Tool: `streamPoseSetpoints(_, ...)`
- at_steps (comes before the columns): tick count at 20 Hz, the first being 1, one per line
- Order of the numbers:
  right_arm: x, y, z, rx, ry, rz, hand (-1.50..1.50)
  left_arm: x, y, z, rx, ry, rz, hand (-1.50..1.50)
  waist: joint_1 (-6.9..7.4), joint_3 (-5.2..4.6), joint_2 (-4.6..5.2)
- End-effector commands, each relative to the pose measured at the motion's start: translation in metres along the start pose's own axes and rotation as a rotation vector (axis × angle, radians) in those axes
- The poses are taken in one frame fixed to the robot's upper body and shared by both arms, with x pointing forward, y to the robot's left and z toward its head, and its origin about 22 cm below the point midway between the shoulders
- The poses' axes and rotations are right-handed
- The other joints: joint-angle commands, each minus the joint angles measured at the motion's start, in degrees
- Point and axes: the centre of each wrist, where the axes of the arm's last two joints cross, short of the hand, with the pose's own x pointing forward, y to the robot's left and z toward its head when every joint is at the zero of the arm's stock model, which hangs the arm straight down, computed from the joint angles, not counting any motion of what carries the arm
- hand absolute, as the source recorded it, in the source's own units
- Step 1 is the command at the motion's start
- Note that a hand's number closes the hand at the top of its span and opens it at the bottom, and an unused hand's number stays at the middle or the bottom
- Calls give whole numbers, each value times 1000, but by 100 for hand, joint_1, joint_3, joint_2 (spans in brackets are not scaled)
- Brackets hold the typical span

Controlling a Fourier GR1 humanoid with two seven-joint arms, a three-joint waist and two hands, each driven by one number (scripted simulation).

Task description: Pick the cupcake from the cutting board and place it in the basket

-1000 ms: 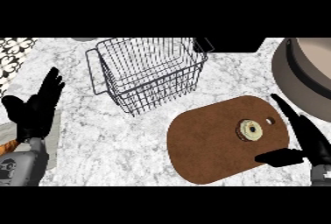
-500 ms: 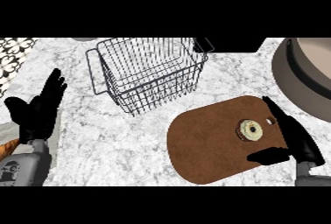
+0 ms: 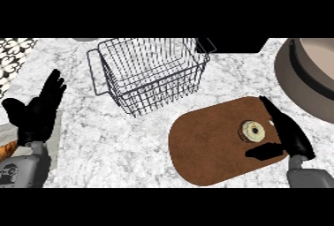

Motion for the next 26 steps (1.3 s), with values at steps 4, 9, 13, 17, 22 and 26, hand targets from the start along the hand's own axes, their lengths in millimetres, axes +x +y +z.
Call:
streamPoseSetpoints(4,12,24,-13,40,11,31,-150,1,-5,6,-12,-2,13,0,7,1,0)
streamPoseSetpoints(9,7,23,-7,53,20,23,-150,-18,4,3,-4,-14,9,0,-8,0,-1)
streamPoseSetpoints(13,-17,11,-7,118,-13,49,-150,-7,-13,-11,-1,-12,10,0,-25,0,2)
streamPoseSetpoints(17,-12,41,-7,218,-50,167,150,-2,5,-1,6,4,-4,0,18,1,-1)
streamPoseSetpoints(22,-26,47,-3,227,-71,73,150,8,-8,-2,9,1,8,0,-6,3,-1)
streamPoseSetpoints(26,-14,57,-10,198,-77,50,150,-9,9,-2,-14,-2,1,0,4,1,6)
